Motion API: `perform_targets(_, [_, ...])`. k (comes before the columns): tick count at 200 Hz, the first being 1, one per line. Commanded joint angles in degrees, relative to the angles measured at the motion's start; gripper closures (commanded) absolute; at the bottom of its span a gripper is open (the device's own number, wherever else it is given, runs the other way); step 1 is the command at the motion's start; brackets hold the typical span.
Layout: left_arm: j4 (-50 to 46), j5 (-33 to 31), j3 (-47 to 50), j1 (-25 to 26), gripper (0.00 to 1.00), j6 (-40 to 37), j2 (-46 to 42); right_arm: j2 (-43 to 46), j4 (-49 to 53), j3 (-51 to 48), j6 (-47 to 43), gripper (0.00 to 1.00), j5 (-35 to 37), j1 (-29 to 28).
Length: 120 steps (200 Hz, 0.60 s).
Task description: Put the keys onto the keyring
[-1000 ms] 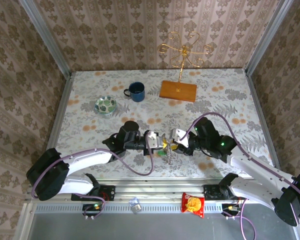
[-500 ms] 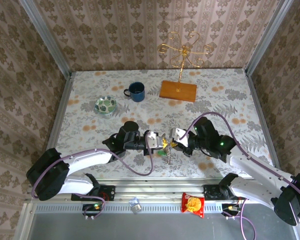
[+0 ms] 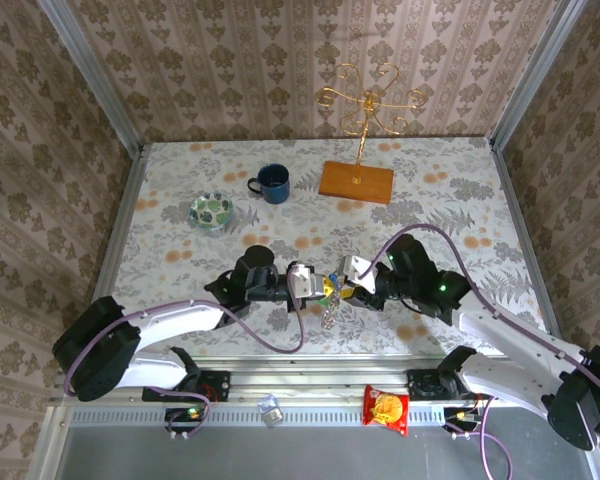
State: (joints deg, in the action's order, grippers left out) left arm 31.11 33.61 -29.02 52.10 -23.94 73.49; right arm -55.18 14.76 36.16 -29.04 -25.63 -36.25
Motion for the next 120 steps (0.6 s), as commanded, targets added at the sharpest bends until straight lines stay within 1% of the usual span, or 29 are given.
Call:
perform_targets(1, [6.82, 0.59, 1.71, 0.14, 1.0, 3.36, -0.49, 1.06, -3.02, -1.74, 1.81, 0.72, -1.33, 0.21])
perform_targets(44, [12.13, 0.36, 3.26, -0.14, 1.0, 5.96, 0.47, -1.45, -5.05, -1.99, 2.71, 0.76, -2.21, 0.12])
perform_targets(101, [13.98, 0.53, 3.79, -0.16, 1.0, 6.89, 1.2, -3.05, -9.08, -1.96, 4.16, 0.81, -3.78, 0.04])
perform_targets(113, [14.07, 0.5, 3.87, -0.18, 1.0, 6.89, 1.28, -3.22, -9.41, -1.96, 4.25, 0.84, -4.39, -0.05])
perform_targets(120, [14.12, 0.51, 3.88, -0.24, 1.0, 6.99, 1.26, -3.27, -9.45, -1.91, 4.21, 0.87, -4.58, -0.05])
